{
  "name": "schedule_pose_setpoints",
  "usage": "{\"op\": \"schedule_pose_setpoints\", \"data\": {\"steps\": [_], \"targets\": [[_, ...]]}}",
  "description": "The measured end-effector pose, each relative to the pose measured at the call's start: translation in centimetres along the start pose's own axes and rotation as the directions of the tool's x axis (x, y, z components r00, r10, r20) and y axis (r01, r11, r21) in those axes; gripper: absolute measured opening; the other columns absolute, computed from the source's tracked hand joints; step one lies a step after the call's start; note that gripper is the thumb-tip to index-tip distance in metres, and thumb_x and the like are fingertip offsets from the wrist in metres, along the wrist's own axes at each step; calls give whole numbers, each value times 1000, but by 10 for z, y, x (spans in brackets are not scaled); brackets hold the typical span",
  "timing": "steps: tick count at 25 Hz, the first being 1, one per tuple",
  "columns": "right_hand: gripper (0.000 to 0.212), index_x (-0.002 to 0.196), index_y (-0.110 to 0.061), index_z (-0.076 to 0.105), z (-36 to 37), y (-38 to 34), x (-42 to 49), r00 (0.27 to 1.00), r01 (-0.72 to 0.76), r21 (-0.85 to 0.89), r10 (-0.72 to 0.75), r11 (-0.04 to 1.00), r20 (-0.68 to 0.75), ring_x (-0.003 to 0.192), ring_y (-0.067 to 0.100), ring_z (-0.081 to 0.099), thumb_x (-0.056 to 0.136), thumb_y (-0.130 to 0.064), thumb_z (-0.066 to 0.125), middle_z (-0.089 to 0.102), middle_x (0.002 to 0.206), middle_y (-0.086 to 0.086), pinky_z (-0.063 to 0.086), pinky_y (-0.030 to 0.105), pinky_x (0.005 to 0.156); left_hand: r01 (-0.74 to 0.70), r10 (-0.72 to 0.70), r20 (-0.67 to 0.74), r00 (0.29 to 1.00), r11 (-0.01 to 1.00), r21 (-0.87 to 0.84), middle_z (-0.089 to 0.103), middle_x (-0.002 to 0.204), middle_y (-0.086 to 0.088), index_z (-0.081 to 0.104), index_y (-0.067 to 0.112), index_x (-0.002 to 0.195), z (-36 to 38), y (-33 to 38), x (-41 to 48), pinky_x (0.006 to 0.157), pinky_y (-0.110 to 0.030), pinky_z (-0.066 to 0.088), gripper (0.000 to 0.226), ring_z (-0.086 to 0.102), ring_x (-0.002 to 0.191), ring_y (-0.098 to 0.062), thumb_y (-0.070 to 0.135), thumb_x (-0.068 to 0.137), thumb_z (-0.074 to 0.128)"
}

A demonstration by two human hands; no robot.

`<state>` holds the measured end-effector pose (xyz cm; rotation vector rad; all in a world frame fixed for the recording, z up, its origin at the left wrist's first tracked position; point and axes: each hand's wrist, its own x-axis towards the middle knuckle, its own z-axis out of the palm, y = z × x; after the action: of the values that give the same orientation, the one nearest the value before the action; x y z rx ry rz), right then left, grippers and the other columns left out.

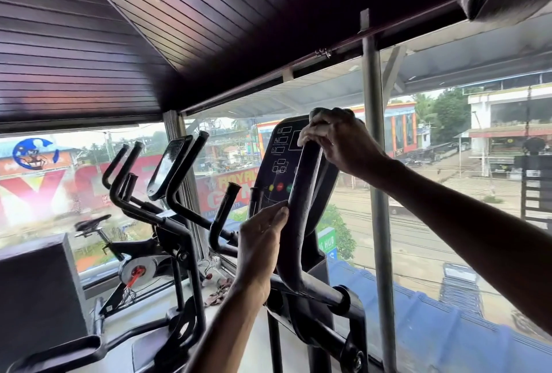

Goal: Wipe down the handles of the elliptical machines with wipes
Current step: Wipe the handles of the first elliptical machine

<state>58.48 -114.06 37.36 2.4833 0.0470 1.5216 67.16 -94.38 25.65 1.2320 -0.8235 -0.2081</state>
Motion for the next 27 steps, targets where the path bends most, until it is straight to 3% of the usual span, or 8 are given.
{"op": "schedule_pose_setpoints", "data": {"steps": [2,5,10,14,18,21,24,27], "targets": [[20,107,-19,82,4,-9,-7,1000,26,-8,-26,1000,0,97,15,67,94,-6,72,71,107,-1,56,35,90,5,-5,11,1000,1000,-1,80,100,9,79,18,111,-2,-1,-2,84,-19,58,20,75,98,-5,12,99,65],[24,111,-13,80,1,-26,-28,950,230,53,-236,972,205,102,14,64,90,-4,75,72,110,1,57,30,91,10,-11,19,1000,1000,11,81,93,9,79,27,99,-3,-2,-4,77,-19,58,21,75,91,-5,12,99,64],[21,113,-14,80,0,-20,-20,1000,24,-17,-24,1000,6,105,18,65,97,-13,66,72,113,2,58,36,92,21,-21,10,1000,1000,-1,81,99,7,79,17,111,-3,-5,-3,92,-34,58,18,75,100,-11,16,99,65],[21,113,-16,79,1,-17,-18,979,173,-36,-168,984,115,107,15,61,95,-11,71,72,113,1,54,29,95,31,-31,-6,999,1000,2,80,99,8,80,20,109,-3,-6,-2,97,-44,57,17,75,101,-11,19,98,67],[20,103,-25,82,-2,2,10,998,-47,-112,52,993,36,100,17,60,99,-13,67,67,106,-4,58,43,83,34,-34,7,999,999,11,80,103,9,80,19,110,-5,-8,-2,97,-37,56,18,74,103,-7,17,98,66],[18,104,-19,83,1,-29,-10,990,51,5,-52,999,128,100,15,66,94,-9,72,70,106,-4,58,42,85,38,-38,33,999,999,-24,80,102,5,79,17,110,-8,-10,-6,81,-22,58,18,75,97,-6,15,100,64],[18,109,-14,81,-5,-57,-43,942,200,109,-222,974,251,100,15,66,94,-12,72,73,107,1,55,26,89,63,-60,56,997,997,-46,81,96,4,79,19,108,-11,-9,-12,59,-11,52,24,76,84,-4,11,102,58],[21,111,-12,80,-6,-44,-34,984,129,12,-130,992,118,95,16,68,91,-6,74,72,107,4,56,23,87,79,-76,58,995,995,-61,81,100,-1,79,19,110,-13,-10,-15,57,-10,52,26,77,83,-8,11,102,55]]}}
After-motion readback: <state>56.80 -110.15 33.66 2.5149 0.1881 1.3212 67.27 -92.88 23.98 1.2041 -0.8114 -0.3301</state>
